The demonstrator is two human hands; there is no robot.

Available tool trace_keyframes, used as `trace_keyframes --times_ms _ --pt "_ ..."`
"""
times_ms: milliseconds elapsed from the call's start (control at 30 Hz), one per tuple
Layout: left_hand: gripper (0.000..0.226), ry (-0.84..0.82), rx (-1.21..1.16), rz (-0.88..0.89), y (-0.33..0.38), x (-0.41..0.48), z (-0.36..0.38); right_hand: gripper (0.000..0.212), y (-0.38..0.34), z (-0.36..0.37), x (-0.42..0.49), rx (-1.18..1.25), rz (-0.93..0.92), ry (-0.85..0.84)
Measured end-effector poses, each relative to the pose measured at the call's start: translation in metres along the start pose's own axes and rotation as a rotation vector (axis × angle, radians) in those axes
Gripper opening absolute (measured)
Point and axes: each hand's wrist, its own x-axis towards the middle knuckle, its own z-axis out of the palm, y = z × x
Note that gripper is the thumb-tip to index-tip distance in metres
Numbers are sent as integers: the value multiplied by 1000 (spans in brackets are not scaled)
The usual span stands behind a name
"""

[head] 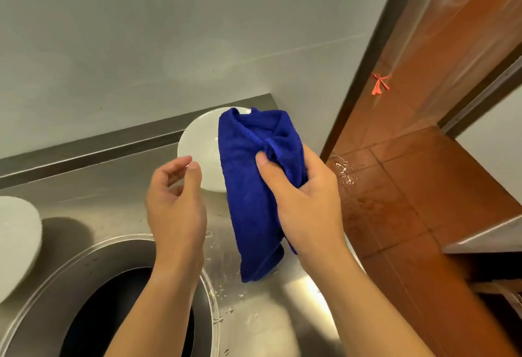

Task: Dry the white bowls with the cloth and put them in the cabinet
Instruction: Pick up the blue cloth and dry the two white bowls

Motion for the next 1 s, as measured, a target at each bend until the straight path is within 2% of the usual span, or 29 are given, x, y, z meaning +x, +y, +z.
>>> trace_keyframes --times_ms 33,100,200,267,333,400,467,567,700,867,967,1000 --pt "11 61 1 -23 -10 2 2 7 7 -2 0 -6 7 8" --pt "33 119 23 -105 -25 7 4 8 18 -6 -2 -14 12 25" --pt "56 -7 -16 -293 -39 20 10 14 29 -5 -3 -21 34 40" --pt "50 -139 -117 -391 -47 27 18 17 35 -5 -3 -33 43 53" --pt "37 -204 -233 -474 -52 33 27 17 38 -6 -3 -50 42 72" --pt "44 -209 -369 -511 -51 37 31 15 37 -8 -3 -61 37 74" --pt "55 -194 -401 -484 -45 35 28 9 30 -11 -6 -53 28 65" --pt "60 -190 -307 -370 -31 18 8 6 6 -20 -7 -89 -26 97" --pt "73 -241 -343 -356 -2 -15 -28 15 -33 -25 3 -392 -133 122" --pt "57 -299 -416 -315 45 -53 -71 20 -75 20 -4 -725 -143 -14" --pt "34 -332 -400 -279 60 -68 -90 33 -85 59 -24 -671 -202 -129" --pt "37 -339 -394 -281 65 -71 -100 31 -87 76 -34 -601 -180 -198"
